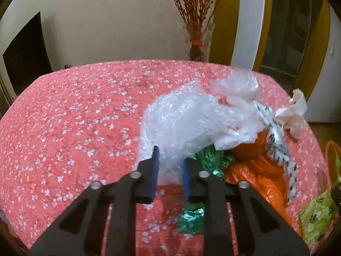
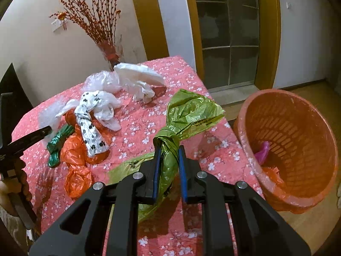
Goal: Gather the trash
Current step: 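Carry bubble wrap and green bag over the wastebasket and open both tools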
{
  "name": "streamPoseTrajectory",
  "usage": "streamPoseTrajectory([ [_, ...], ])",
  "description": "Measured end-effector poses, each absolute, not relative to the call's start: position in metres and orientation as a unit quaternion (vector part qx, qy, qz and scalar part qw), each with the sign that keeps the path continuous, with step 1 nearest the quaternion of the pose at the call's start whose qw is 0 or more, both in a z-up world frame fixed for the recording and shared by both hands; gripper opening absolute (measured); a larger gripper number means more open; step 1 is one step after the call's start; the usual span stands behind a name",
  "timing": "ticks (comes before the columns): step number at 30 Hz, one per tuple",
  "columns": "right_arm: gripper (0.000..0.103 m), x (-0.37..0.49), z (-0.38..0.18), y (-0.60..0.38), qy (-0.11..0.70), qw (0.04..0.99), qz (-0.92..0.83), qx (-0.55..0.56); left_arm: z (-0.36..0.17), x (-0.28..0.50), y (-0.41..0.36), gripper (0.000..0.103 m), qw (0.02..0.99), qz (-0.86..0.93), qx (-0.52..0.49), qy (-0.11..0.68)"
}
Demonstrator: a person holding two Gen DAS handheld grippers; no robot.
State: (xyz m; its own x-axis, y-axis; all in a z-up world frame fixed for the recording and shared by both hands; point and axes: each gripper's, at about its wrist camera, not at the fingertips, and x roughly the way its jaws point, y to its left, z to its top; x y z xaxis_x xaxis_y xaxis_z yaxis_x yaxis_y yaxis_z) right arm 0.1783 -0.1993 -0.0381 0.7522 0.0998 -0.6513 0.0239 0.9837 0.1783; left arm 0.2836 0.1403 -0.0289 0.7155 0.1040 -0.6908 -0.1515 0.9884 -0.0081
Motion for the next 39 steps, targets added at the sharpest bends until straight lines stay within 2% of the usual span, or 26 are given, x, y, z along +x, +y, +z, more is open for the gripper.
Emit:
streamPoseTrajectory([
  [8, 0.016, 0.169, -0.022, -0.206, 0.325, 0.941, 0.019, 0.092, 0.003, 0.262, 0.154, 0.014, 0.939, 0.068, -0.055, 0.333],
  [16, 0.016, 0.152, -0.001, -0.221, 0.285, 0.954, 0.005, 0.088, 0.036, 0.231, 0.121, 0.014, 0.95, 0.017, -0.057, 0.305],
  [25, 0.016, 0.134, 0.015, -0.252, 0.25, 0.965, -0.033, 0.077, 0.051, 0.212, 0.045, 0.014, 0.95, -0.081, -0.048, 0.298],
  [39, 0.016, 0.118, 0.01, -0.32, 0.24, 0.959, -0.113, 0.098, 0.037, 0.211, -0.086, 0.014, 0.92, -0.214, -0.028, 0.326],
])
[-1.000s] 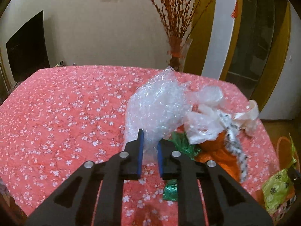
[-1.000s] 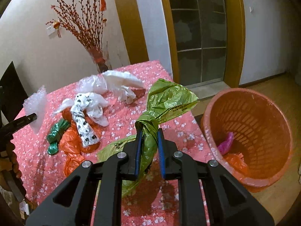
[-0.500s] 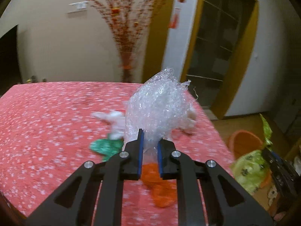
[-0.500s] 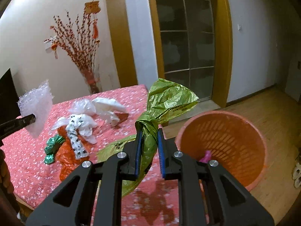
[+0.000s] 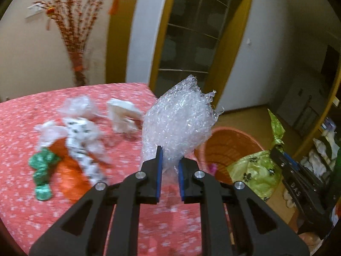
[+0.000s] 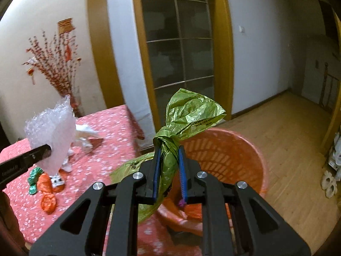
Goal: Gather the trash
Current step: 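Carry bubble wrap and green bag over the wastebasket and open both tools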
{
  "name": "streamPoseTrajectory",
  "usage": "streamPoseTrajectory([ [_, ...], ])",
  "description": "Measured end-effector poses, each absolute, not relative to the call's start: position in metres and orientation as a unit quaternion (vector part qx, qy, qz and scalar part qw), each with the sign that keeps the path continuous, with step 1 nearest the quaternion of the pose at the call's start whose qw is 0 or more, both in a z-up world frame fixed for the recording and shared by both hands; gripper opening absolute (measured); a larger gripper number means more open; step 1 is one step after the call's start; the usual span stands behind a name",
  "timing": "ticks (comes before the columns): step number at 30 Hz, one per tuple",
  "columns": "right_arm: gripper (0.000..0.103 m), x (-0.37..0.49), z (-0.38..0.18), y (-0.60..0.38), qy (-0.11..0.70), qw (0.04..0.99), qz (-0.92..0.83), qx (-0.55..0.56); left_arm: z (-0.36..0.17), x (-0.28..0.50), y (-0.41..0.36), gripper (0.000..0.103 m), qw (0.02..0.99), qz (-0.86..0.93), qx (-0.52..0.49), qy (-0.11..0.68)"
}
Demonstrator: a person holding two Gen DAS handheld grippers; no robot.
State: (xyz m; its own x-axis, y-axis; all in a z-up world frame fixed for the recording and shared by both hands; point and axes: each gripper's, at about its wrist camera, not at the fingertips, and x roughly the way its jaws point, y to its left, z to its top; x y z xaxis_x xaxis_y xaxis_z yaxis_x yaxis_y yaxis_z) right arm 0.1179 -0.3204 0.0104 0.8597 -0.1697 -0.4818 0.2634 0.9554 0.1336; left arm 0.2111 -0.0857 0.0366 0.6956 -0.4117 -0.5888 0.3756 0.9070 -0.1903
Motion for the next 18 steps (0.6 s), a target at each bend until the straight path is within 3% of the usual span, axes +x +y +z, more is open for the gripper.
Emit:
streamPoseTrajectory([
  [18, 0.016, 0.123, -0.012, -0.372, 0.258, 0.945, -0.159, 0.122, -0.002, 0.234, -0.18, 0.014, 0.881, -0.291, -0.009, 0.374],
])
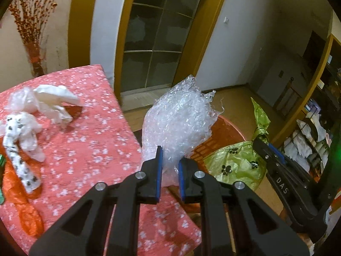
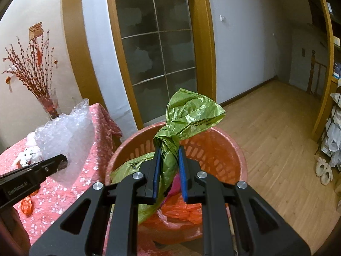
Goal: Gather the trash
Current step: 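Carry bubble wrap and green bag over the wastebasket and open both tools, then grasp the dark green bag with the left tool while the right tool grasps the dotted white bag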
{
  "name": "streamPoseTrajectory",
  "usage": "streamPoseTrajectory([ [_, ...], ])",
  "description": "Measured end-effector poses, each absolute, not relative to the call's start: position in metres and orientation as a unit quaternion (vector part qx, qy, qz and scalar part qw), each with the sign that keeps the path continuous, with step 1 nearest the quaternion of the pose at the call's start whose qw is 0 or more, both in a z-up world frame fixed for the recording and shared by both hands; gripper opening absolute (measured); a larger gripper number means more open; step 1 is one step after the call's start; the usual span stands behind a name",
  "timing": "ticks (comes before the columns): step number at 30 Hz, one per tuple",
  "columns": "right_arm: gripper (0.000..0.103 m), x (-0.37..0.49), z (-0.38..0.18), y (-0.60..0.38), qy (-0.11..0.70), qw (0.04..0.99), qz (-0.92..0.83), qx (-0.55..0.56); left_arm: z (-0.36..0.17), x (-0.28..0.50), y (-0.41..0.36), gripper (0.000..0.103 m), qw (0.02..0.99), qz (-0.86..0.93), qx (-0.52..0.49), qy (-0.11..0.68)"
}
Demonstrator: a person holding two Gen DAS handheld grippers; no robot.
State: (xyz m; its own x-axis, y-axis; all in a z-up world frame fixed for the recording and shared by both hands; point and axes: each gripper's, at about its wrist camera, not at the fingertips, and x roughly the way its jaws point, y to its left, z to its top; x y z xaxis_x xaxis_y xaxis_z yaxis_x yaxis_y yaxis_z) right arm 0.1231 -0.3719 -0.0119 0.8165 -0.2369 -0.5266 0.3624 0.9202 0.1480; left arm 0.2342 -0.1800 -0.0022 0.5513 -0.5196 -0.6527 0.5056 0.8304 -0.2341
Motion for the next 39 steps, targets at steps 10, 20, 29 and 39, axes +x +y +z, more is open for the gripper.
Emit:
streamPoseTrajectory([
  [10, 0.016, 0.132, -0.02, -0.385, 0.27, 0.94, -0.167, 0.127, -0.003, 0.24, -0.218, 0.014, 0.871, -0.317, 0.0, 0.377],
  [20, 0.016, 0.139, -0.023, -0.393, 0.278, 0.935, -0.173, 0.136, -0.005, 0.245, -0.246, 0.014, 0.862, -0.336, 0.008, 0.38],
  [29, 0.024, 0.139, -0.024, -0.401, 0.279, 0.933, -0.174, 0.148, -0.018, 0.249, -0.258, 0.033, 0.859, -0.328, 0.016, 0.393],
  [39, 0.054, 0.133, -0.028, -0.408, 0.278, 0.929, -0.187, 0.16, -0.026, 0.25, -0.235, 0.061, 0.874, -0.288, 0.023, 0.392],
])
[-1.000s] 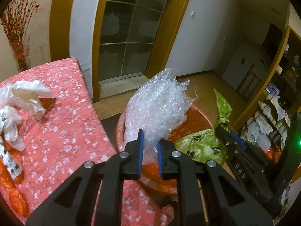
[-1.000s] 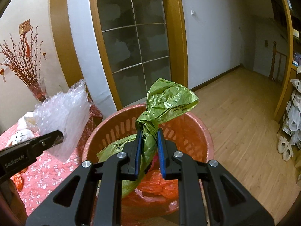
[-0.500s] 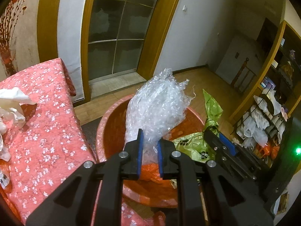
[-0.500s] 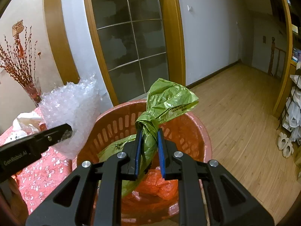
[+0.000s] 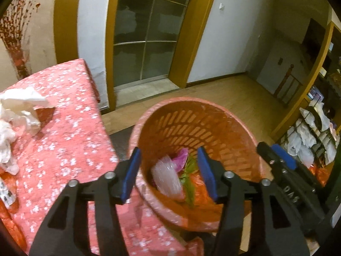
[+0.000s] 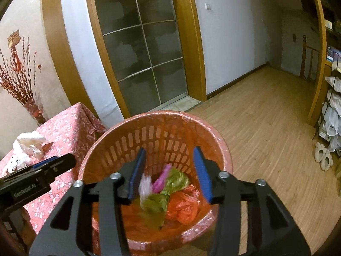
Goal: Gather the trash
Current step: 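Grasp the dark green bag with the left tool while the right tool grasps the dotted white bag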
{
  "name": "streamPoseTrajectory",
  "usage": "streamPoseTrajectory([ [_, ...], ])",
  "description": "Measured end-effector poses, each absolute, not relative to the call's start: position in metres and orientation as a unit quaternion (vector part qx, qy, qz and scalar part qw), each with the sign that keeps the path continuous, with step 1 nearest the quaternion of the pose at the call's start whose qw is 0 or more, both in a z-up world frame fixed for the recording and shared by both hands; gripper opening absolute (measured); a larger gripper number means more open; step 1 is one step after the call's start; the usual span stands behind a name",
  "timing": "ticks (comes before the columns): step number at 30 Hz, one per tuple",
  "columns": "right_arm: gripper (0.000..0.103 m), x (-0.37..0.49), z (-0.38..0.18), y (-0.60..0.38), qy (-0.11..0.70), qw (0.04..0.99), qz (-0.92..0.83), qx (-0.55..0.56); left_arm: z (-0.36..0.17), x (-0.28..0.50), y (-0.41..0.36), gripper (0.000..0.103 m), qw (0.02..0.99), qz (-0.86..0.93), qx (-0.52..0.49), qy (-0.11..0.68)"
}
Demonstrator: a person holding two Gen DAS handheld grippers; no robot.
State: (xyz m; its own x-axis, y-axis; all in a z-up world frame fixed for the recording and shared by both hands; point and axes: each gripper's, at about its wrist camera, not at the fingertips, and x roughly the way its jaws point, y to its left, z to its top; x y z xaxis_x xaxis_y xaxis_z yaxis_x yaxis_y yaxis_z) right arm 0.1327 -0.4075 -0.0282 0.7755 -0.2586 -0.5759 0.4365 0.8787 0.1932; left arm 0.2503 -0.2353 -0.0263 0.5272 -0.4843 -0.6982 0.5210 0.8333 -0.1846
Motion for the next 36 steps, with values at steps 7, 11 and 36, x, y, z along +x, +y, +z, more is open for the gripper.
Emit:
streamPoseTrajectory([
  [7, 0.067, 0.13, -0.027, -0.399, 0.273, 0.931, -0.181, 0.161, -0.026, 0.242, -0.199, 0.081, 0.889, -0.252, 0.029, 0.382],
  [11, 0.069, 0.13, -0.026, -0.387, 0.276, 0.933, -0.172, 0.151, -0.026, 0.237, -0.174, 0.082, 0.897, -0.226, 0.032, 0.378],
  [36, 0.086, 0.148, -0.025, -0.277, 0.294, 0.95, -0.076, 0.072, -0.035, 0.255, 0.095, 0.075, 0.922, 0.034, -0.047, 0.383],
])
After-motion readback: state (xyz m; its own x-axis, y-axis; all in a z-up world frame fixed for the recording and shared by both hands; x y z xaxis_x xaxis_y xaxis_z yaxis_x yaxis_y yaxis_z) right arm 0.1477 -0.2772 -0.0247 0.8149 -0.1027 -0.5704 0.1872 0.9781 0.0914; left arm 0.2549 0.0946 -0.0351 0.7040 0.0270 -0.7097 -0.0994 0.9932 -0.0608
